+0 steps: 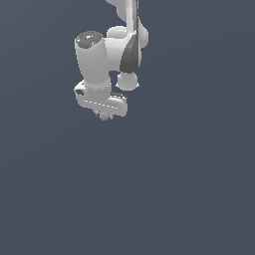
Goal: Pick up the object and move it to a goal position.
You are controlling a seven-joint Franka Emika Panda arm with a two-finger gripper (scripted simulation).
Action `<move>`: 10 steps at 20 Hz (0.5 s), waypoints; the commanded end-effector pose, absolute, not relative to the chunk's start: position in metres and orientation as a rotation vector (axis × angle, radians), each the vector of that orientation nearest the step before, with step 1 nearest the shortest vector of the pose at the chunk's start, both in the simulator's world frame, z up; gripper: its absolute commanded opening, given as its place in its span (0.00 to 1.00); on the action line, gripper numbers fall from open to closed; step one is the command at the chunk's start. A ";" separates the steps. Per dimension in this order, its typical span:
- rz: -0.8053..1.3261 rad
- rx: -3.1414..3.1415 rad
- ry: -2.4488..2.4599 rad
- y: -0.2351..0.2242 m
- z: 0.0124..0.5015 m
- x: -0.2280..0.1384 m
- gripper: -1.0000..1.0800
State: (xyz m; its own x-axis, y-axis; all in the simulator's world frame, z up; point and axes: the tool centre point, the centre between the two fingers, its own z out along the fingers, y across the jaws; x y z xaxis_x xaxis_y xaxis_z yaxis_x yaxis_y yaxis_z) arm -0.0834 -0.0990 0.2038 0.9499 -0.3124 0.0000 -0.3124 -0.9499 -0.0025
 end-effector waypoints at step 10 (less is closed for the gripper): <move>0.000 -3.100 0.496 -0.173 0.307 -0.098 0.00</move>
State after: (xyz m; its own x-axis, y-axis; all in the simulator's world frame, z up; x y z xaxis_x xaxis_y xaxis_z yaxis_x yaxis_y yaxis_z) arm -0.0965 -0.1653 0.2960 0.9497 -0.3132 0.0008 -0.3132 -0.9497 -0.0021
